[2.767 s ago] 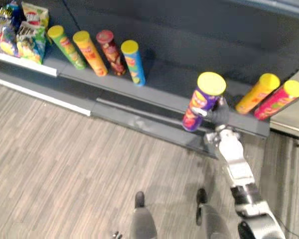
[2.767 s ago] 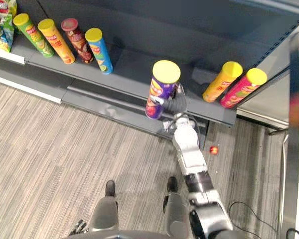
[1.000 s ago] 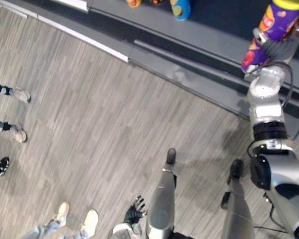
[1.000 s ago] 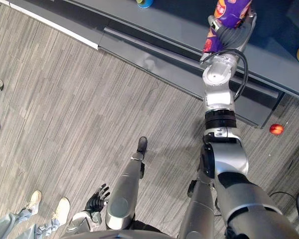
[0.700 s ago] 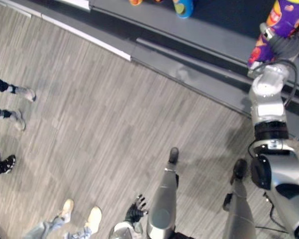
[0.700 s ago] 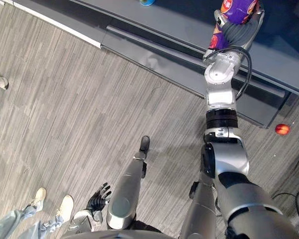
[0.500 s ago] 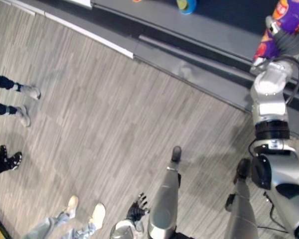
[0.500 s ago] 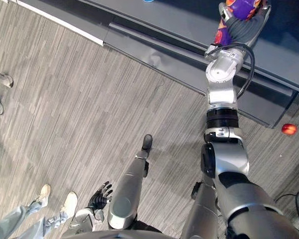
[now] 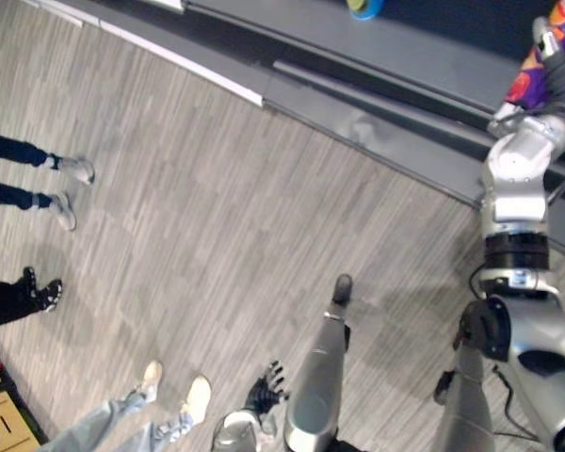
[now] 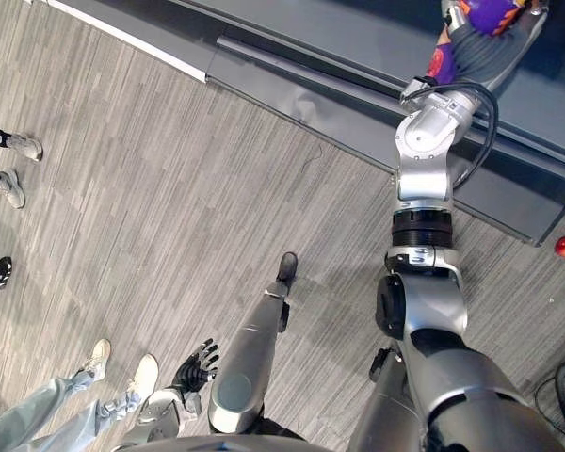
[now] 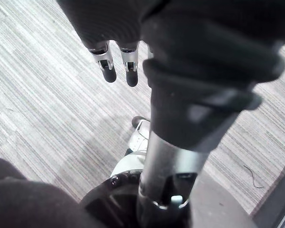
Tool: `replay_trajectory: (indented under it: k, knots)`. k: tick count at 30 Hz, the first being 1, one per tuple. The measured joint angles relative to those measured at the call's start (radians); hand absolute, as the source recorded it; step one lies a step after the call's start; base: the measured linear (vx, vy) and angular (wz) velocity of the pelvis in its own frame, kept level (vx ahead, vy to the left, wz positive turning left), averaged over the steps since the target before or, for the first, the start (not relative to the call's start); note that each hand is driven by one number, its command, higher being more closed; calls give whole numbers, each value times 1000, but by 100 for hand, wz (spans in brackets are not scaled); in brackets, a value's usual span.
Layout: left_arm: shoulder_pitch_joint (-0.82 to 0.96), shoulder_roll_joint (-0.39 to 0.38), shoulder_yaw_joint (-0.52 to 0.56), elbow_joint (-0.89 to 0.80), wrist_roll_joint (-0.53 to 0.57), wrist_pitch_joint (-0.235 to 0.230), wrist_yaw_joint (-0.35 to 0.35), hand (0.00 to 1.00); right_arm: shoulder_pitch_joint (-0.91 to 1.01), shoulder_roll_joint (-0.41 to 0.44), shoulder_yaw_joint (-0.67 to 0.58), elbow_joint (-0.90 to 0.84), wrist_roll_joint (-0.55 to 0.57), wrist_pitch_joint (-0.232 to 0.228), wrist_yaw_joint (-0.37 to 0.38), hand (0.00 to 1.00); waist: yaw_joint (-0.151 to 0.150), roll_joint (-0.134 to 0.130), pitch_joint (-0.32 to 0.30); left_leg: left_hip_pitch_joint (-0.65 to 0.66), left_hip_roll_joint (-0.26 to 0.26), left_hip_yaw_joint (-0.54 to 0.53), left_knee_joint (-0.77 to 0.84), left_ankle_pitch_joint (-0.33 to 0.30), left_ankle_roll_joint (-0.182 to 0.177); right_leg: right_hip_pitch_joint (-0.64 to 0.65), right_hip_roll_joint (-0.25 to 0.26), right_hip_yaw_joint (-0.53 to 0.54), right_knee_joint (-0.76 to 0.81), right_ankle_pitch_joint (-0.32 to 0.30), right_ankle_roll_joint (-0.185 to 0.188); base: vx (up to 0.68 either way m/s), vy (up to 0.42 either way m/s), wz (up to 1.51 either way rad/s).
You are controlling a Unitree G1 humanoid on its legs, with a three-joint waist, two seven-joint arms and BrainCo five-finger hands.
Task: Put the gum and the chips on the shelf.
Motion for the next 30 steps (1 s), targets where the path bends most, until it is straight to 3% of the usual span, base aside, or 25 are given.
replay_trajectory:
  k: [13, 21, 30]
  knots:
    - [-2, 0, -1, 7, 0, -6, 0, 0, 50, 71, -105, -136, -2, 13, -134, 100, -3, 0, 0, 0, 5, 1, 6, -9, -5, 1, 4, 3, -2, 0, 0, 0, 2, 0]
    - [-2, 1, -1, 7, 0, -6, 0, 0, 50, 79, -104, -166, -39, 49, -140, 100, -3, 0, 0, 0, 10, 1, 5, -10, -7, 6, 9, 2, -18, 12, -5, 0, 2, 0]
    - [-1, 4, -1, 6, 1, -7, 0, 0, 24, 80, -93, -209, -40, 51, -140, 100, -5, 0, 0, 2, 23, 0, 4, -12, -10, 18, 21, 0, -38, 24, -10, -2, -1, -1]
